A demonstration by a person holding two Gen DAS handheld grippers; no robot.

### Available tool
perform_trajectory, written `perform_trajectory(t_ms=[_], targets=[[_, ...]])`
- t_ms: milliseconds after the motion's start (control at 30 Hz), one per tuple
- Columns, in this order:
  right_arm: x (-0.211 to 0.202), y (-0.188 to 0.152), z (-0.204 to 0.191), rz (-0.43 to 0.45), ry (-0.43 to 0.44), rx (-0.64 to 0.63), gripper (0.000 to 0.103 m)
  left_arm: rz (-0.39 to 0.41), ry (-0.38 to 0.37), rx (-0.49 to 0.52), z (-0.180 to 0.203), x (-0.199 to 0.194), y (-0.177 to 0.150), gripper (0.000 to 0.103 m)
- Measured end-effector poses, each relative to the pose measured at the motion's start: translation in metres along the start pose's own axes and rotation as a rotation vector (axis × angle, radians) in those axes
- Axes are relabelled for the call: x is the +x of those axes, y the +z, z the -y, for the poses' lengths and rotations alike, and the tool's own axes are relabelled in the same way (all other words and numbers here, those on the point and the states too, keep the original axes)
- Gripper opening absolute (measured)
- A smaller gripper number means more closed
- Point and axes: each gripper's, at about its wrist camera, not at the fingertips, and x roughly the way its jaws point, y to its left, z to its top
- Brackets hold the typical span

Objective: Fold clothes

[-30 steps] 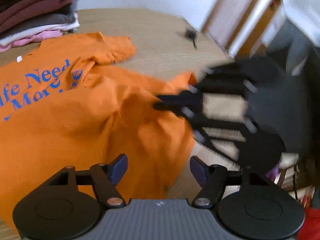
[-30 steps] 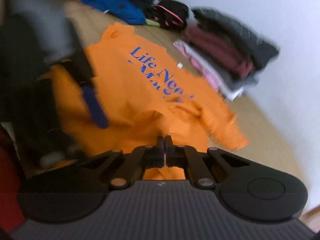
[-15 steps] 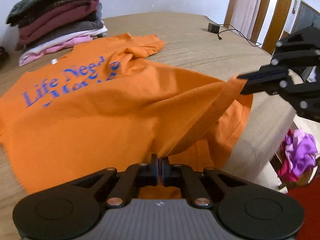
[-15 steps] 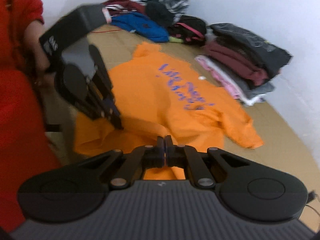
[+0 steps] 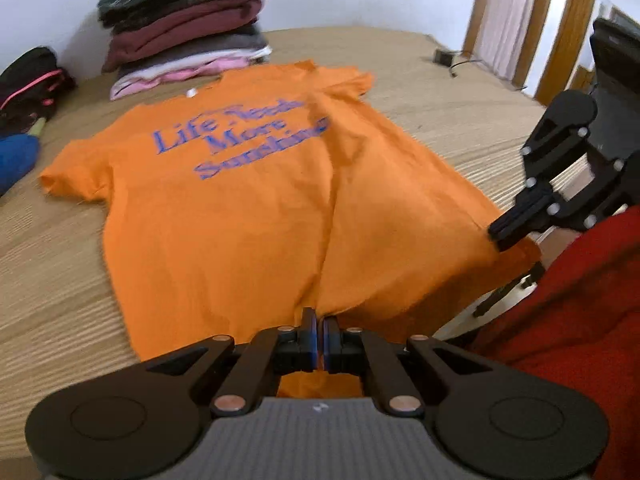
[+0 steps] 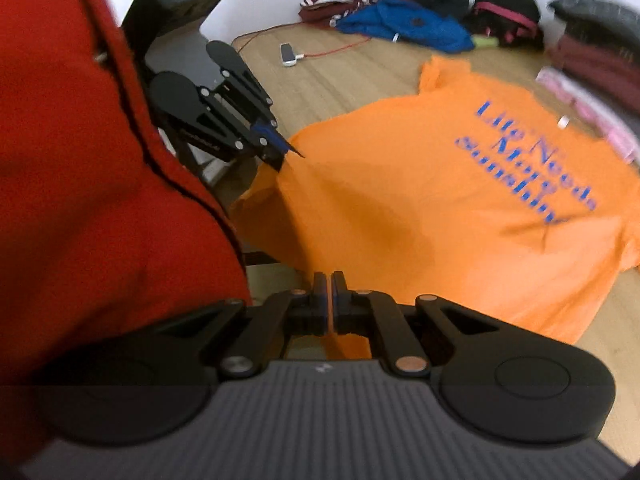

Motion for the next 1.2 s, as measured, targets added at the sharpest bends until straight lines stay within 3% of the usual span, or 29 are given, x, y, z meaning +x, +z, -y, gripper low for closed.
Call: perform_trajectory(t_ms=[33, 100, 167, 200, 233, 300, 367, 433, 500, 567, 667, 733, 800, 833, 867, 933, 1000, 1067, 1133, 1200], targets=[[0.005, 0.002, 0.004, -0.024, 0.005, 0.036, 0.009, -0.013, 0.011, -0.011, -0.004, 0.004, -0.002, 0.005], [0.015, 0.004, 0.012, -0.075, -0.01, 0.101, 0.033, -0.046, 0.004, -0.055, -0.013, 0.013, -0.006, 0.011], [0.019, 0.003, 0.018, -0.099, -0.021, 0.142, 0.039, -0.077, -0.009, -0.152, -0.024, 0.02, -0.012, 0.029], [0.014, 0.002, 0.026, -0.069, -0.025, 0.19, 0.04, -0.07, -0.039, -0.201, -0.031, 0.019, -0.015, 0.032], [0.01, 0.001, 0.035, -0.038, -0.029, 0.238, 0.044, -0.045, -0.086, -0.245, -0.039, 0.015, -0.017, 0.032], [0.0, -0.002, 0.052, 0.024, -0.036, 0.334, 0.066, 0.032, -0.165, -0.298, -0.054, 0.004, -0.021, 0.034], [-0.01, -0.004, 0.07, 0.086, -0.044, 0.429, 0.073, 0.119, -0.2, -0.349, -0.072, -0.007, -0.023, 0.044], [-0.019, -0.007, 0.088, 0.151, -0.056, 0.529, 0.073, 0.205, -0.169, -0.438, -0.094, -0.017, -0.019, 0.054], [-0.028, -0.014, 0.119, 0.279, -0.156, 0.695, 0.073, 0.308, -0.156, -0.516, -0.118, -0.025, -0.004, 0.056], [-0.034, -0.019, 0.147, 0.39, -0.292, 0.827, 0.073, 0.4, -0.184, -0.559, -0.141, -0.032, 0.017, 0.067], [-0.027, -0.013, 0.183, 0.379, -0.57, 0.838, 0.073, 0.474, -0.177, -0.568, -0.172, -0.028, 0.049, 0.084], [-0.013, -0.009, 0.213, 0.355, -0.684, 0.845, 0.073, 0.449, -0.105, -0.589, -0.202, -0.003, 0.075, 0.084], [0.0, -0.01, 0.245, 0.359, -0.732, 0.897, 0.073, 0.383, -0.035, -0.65, -0.235, 0.035, 0.093, 0.083], [0.007, -0.011, 0.263, 0.363, -0.729, 0.932, 0.073, 0.314, 0.021, -0.71, -0.254, 0.057, 0.098, 0.078], [0.012, -0.01, 0.275, 0.367, -0.726, 0.953, 0.073, 0.228, 0.081, -0.775, -0.271, 0.077, 0.102, 0.066], [0.016, -0.014, 0.299, 0.383, -0.702, 1.001, 0.072, 0.088, 0.159, -0.865, -0.291, 0.105, 0.108, 0.055], [0.021, -0.016, 0.317, 0.415, -0.658, 1.05, 0.072, 0.073, 0.176, -0.89, -0.297, 0.117, 0.112, 0.058], [0.024, -0.017, 0.328, 0.395, -0.667, 1.073, 0.072, 0.089, 0.198, -0.886, -0.298, 0.123, 0.116, 0.066], [0.033, -0.015, 0.34, 0.369, -0.678, 1.078, 0.072, 0.072, 0.233, -0.914, -0.309, 0.132, 0.12, 0.067], [0.039, -0.013, 0.349, 0.348, -0.683, 1.079, 0.074, 0.043, 0.23, -0.939, -0.319, 0.142, 0.121, 0.062]])
